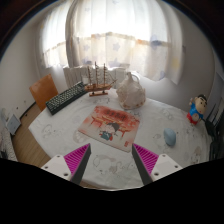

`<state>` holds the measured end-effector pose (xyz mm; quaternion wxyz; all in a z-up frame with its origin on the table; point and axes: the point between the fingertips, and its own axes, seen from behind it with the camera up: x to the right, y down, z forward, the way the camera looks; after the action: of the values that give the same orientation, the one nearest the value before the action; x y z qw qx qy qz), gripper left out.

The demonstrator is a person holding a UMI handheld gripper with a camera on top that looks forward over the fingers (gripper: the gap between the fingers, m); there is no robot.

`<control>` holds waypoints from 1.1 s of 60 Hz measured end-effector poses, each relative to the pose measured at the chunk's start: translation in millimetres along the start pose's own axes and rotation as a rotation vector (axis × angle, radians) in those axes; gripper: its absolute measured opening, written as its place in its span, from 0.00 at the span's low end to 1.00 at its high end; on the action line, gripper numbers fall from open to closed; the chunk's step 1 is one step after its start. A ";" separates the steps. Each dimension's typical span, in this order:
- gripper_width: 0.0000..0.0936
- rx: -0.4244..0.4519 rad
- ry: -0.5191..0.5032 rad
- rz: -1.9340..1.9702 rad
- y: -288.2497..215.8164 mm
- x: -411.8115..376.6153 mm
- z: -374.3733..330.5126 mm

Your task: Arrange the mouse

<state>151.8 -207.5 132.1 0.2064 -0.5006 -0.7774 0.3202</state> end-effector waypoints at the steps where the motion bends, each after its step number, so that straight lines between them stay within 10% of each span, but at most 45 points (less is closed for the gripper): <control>1: 0.91 0.000 0.008 0.004 0.5 3.4 0.5; 32: 0.91 -0.001 0.334 0.252 56.4 188.1 -6.5; 66: 0.91 0.137 0.390 0.290 48.0 292.6 109.7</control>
<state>-8.6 41.0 20.5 0.3378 -0.6442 -0.6193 0.2957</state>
